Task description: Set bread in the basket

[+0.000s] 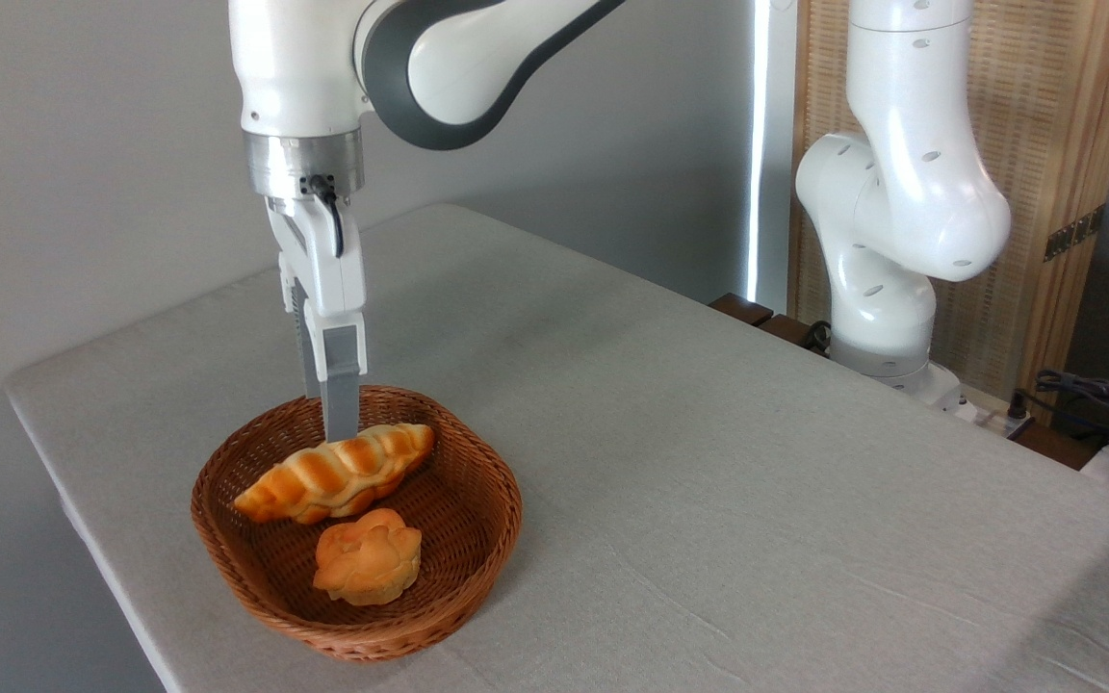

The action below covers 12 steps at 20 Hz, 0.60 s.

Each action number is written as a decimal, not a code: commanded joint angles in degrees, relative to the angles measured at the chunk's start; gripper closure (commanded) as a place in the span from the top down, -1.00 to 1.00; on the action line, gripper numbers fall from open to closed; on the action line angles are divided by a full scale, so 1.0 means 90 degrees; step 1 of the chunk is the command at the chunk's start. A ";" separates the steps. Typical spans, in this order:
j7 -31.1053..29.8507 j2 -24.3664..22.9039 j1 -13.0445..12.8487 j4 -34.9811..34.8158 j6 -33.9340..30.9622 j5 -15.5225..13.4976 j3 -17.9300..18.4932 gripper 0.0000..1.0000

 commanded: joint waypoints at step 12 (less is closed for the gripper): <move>0.0135 -0.0510 0.0038 0.1708 -0.3062 -0.0988 0.1695 1.00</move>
